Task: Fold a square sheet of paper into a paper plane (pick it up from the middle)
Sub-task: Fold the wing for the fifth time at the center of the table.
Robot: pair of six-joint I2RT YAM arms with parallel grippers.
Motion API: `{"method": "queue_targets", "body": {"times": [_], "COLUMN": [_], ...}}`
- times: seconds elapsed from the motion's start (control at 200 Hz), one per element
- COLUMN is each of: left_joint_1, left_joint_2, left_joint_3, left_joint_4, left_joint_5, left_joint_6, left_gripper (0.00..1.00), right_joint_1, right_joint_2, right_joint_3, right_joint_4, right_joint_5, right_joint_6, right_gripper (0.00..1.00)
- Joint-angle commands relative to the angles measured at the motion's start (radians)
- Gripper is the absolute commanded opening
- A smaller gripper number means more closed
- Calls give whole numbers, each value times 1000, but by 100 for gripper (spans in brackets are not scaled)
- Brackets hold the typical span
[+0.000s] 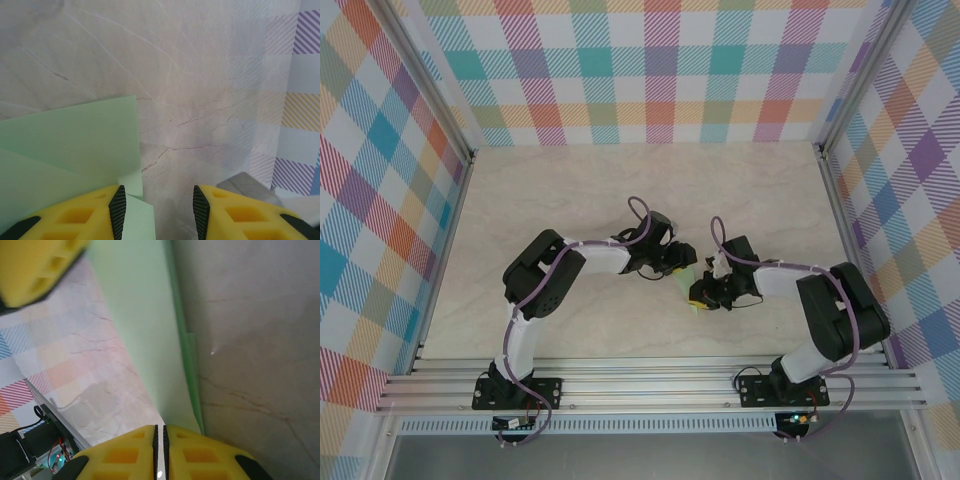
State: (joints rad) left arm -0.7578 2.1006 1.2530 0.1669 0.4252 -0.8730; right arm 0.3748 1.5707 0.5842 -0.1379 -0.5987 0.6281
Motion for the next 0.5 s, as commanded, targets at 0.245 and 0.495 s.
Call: {"method": "queue_targets", "body": {"times": [0.245, 0.495], "left_joint_1": [5, 9], "left_joint_2": [43, 50], "left_joint_3": [-18, -11], "left_joint_4": [-126, -131], "left_joint_5": [-71, -66], "left_joint_6": [30, 33], "left_gripper": [42, 41], "right_joint_1": [7, 7], "right_joint_2": [-58, -139], "right_joint_3": [-120, -150], "right_joint_4": [-21, -124], "right_joint_5": [-22, -2], "right_joint_6": [9, -18], "right_gripper": [13, 14]}}
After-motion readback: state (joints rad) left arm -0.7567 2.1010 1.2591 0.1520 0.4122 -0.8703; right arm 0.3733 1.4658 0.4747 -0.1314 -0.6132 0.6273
